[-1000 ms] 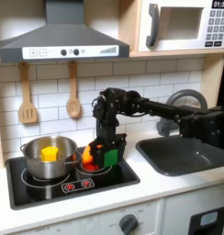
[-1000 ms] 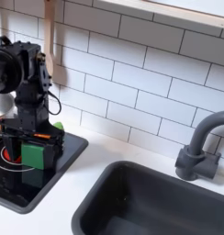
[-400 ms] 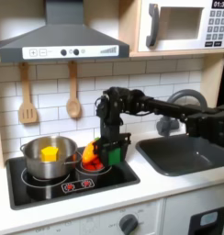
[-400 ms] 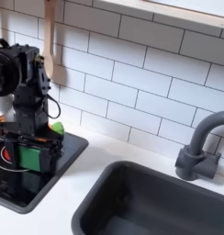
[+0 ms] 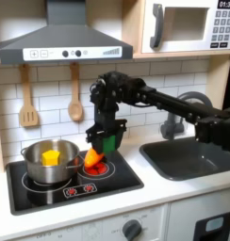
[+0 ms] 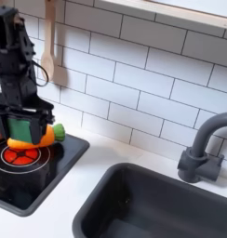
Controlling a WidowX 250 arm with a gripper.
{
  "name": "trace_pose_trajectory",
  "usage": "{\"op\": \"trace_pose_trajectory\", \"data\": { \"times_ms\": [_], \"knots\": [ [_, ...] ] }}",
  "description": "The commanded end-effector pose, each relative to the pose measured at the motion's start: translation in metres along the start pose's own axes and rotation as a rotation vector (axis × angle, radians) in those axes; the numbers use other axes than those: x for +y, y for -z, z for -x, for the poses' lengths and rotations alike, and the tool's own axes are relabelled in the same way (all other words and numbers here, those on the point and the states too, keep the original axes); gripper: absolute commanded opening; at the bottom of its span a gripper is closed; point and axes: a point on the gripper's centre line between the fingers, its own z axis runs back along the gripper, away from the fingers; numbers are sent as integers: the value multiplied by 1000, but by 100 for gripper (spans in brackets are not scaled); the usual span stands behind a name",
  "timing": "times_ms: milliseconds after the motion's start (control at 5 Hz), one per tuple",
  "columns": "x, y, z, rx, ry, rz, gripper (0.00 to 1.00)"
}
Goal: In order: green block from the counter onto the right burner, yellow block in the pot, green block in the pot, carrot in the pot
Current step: 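Put the green block in the pot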
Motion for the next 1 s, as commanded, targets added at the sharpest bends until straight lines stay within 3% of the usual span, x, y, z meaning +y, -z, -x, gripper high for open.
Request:
{"op": "trace_pose_trajectory", "data": {
  "times_ms": [0,400,800],
  "knots": [
    [18,-16,-10,-26,-47,-3,0],
    [43,-6,-23,6,-123,-11,0],
    [55,2,-27,31,-158,-9,0]
  ]
}}
